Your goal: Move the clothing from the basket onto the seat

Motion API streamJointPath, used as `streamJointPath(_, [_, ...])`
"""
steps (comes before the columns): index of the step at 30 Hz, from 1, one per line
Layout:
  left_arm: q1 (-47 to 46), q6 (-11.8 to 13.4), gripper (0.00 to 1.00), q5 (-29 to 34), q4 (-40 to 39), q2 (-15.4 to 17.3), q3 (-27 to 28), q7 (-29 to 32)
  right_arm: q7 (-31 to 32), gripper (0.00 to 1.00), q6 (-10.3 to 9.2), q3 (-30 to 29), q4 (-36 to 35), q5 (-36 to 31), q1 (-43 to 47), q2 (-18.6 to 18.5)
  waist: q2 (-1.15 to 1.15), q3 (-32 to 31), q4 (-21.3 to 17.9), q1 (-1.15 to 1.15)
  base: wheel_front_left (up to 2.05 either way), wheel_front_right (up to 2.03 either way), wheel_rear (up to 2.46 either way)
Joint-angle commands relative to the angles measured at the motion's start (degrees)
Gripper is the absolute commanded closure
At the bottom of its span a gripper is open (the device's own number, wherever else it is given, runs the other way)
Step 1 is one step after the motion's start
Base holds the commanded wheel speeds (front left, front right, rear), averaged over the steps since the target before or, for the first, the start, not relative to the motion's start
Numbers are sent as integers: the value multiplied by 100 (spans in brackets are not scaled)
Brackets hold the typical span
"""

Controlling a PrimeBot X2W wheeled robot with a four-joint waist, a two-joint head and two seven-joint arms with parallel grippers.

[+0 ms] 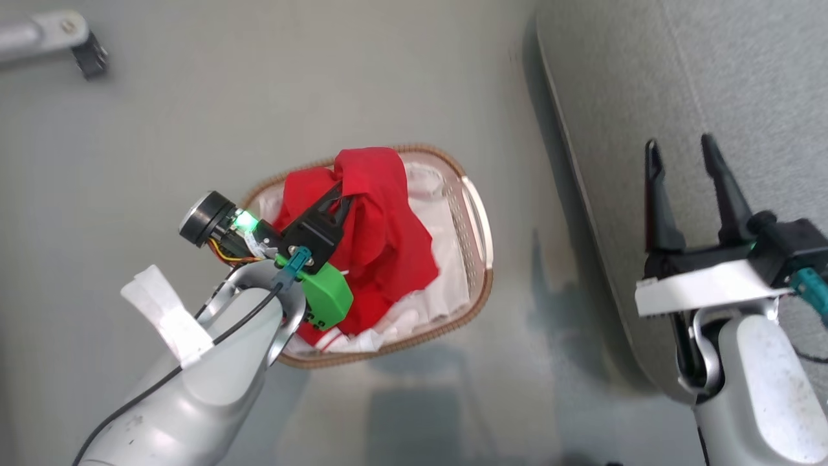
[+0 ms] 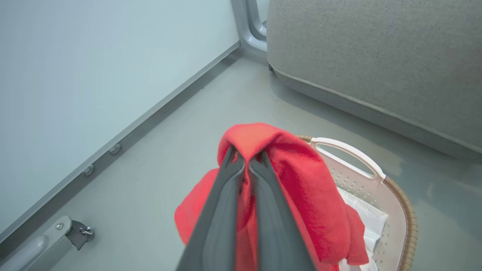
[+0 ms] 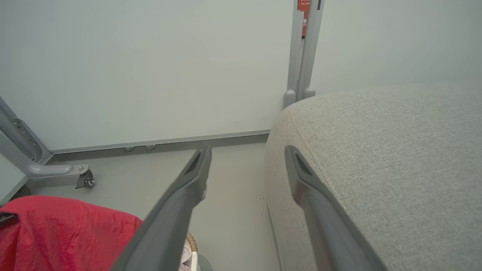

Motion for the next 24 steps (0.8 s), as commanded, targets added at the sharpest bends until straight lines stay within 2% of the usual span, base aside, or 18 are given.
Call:
streamJointPath(1, [133,-52,100,68,-123,107,-10,-4,-2,0,-4,18,59,-54,181,-30,0,-1219,359,0,0,0,0])
streamJointPath(6, [-79,-201,100,116,-585,556,-81,9,-2,0,-4,154,266,-69,562,-29,0,-1975,381,0,0,0,0])
streamJointPath(12, [-578,-287,100,29,-939,863,-93,306,-2,0,-4,474,348,-112,685,-29,0,-2414,368,0,0,0,0])
streamJointPath(17, [-954,-299,100,-155,-1189,982,40,575,-2,0,-4,910,368,-88,518,-28,0,-2591,352,0,0,0,0])
streamJointPath(24, [-1216,-256,100,-361,-1314,878,172,829,-2,0,-4,1472,420,5,275,-28,0,-2683,379,0,0,0,0])
